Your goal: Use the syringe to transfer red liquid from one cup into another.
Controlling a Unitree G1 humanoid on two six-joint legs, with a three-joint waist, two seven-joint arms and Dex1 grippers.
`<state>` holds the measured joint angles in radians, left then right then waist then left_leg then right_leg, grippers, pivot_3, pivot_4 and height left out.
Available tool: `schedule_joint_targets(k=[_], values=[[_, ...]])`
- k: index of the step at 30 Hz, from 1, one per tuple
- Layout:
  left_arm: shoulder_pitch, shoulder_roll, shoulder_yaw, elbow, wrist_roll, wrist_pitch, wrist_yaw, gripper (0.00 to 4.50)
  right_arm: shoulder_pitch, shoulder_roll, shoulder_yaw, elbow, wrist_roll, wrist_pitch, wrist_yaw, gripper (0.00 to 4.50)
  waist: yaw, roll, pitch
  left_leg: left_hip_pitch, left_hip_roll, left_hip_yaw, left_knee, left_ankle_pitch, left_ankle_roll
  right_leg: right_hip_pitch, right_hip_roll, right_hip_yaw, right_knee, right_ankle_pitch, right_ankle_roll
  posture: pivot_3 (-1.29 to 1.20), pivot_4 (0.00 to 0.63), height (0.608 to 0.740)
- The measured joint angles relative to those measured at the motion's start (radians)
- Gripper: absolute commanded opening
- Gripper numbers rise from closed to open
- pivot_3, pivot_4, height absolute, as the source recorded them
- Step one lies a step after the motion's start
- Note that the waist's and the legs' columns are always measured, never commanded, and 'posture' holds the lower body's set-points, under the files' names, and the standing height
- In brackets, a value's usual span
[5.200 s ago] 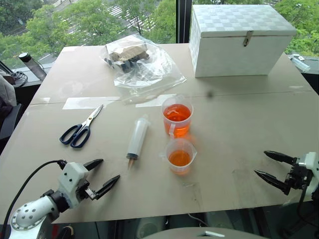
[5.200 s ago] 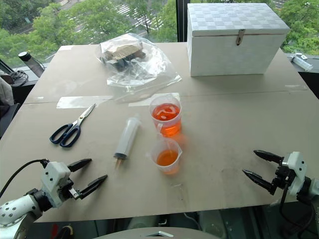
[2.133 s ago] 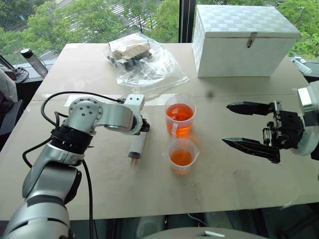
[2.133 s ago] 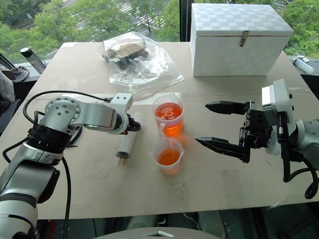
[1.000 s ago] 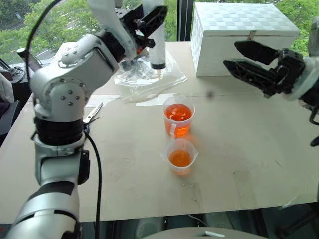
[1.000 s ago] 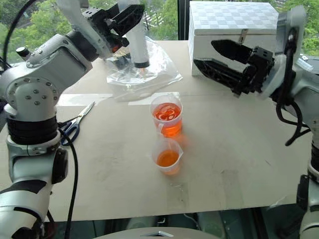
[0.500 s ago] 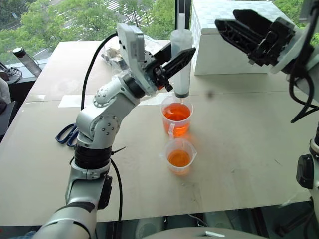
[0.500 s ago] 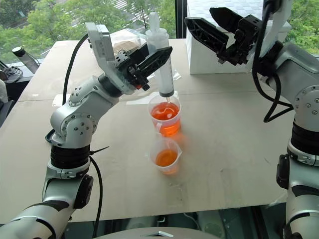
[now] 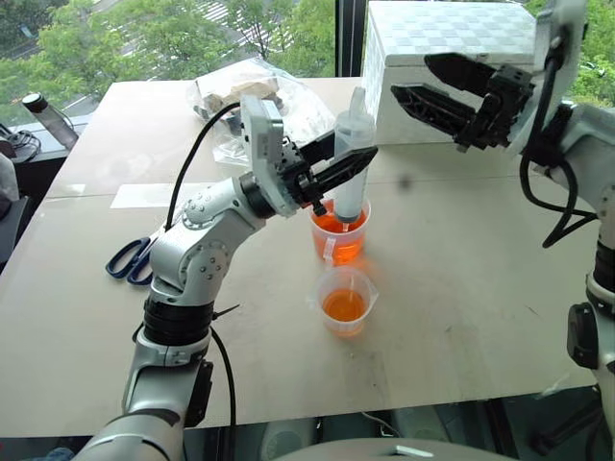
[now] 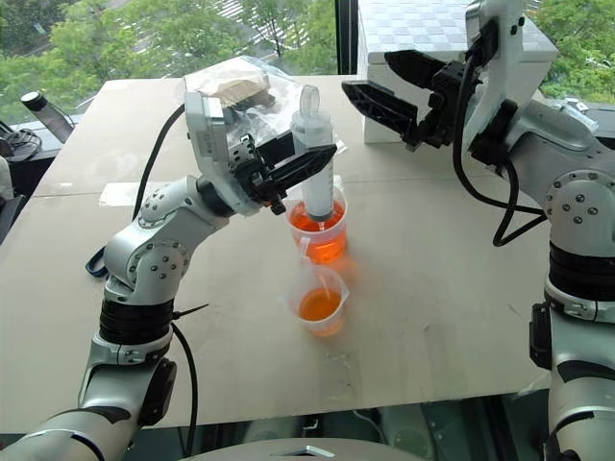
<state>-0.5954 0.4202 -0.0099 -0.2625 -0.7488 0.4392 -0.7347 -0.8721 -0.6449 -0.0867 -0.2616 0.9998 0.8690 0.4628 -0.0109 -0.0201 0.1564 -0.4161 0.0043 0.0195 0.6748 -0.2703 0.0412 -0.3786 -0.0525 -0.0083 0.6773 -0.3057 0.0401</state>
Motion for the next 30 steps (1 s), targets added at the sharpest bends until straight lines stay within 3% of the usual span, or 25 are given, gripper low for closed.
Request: schedule_joint_targets(k=[16, 19, 23, 26, 27, 30], values=[[0.018, -0.019, 0.0, 0.043, 0.111, -0.073, -0.102, 1.42, -0.06, 0.112, 0.08, 0.089, -0.116, 0.002, 0.164, 4.5, 0.0, 0.0, 0.0, 0.0, 0.0, 0.0, 0.0, 0.0, 0.0, 0.0, 0.0, 0.0, 0.0, 0.0, 0.0, 0.0, 0.15, 0.74], [0.018, -0.019, 0.001, 0.05, 0.121, -0.081, -0.11, 1.42, -0.072, 0.124, 0.082, 0.105, -0.136, 0.002, 0.183, 3.81, -0.001, 0.0, 0.0, 0.0, 0.0, 0.0, 0.0, 0.0, 0.0, 0.0, 0.0, 0.0, 0.0, 0.0, 0.0, 0.0, 0.15, 0.74], [0.021, -0.02, 0.001, 0.058, 0.138, -0.083, -0.111, 1.42, -0.079, 0.148, 0.09, 0.111, -0.166, -0.001, 0.202, 1.97, -0.002, 0.0, 0.0, 0.0, 0.0, 0.0, 0.0, 0.0, 0.0, 0.0, 0.0, 0.0, 0.001, 0.0, 0.0, 0.0, 0.15, 0.74], [0.022, -0.021, 0.007, 0.064, 0.14, -0.083, -0.106, 1.42, -0.079, 0.163, 0.097, 0.111, -0.177, -0.002, 0.22, 0.29, -0.002, 0.0, 0.0, 0.0, 0.0, 0.0, 0.0, 0.0, 0.0, 0.0, 0.0, 0.0, 0.001, 0.0, 0.0, 0.0, 0.15, 0.74], [0.022, -0.022, 0.01, 0.069, 0.139, -0.083, -0.105, 1.42, -0.08, 0.166, 0.1, 0.111, -0.178, -0.002, 0.224, 0.05, -0.002, 0.0, 0.0, 0.0, 0.0, -0.001, 0.0, 0.0, 0.0, 0.0, 0.0, 0.0, 0.001, 0.0, 0.0, 0.0, 0.15, 0.74], [0.021, -0.024, 0.011, 0.077, 0.139, -0.084, -0.103, 1.42, -0.081, 0.177, 0.101, 0.116, -0.198, -0.002, 0.228, 0.05, -0.001, 0.0, 0.0, 0.0, 0.0, -0.001, 0.0, 0.0, 0.0, 0.0, 0.0, -0.001, 0.001, 0.0, 0.0, 0.0, 0.15, 0.74]])
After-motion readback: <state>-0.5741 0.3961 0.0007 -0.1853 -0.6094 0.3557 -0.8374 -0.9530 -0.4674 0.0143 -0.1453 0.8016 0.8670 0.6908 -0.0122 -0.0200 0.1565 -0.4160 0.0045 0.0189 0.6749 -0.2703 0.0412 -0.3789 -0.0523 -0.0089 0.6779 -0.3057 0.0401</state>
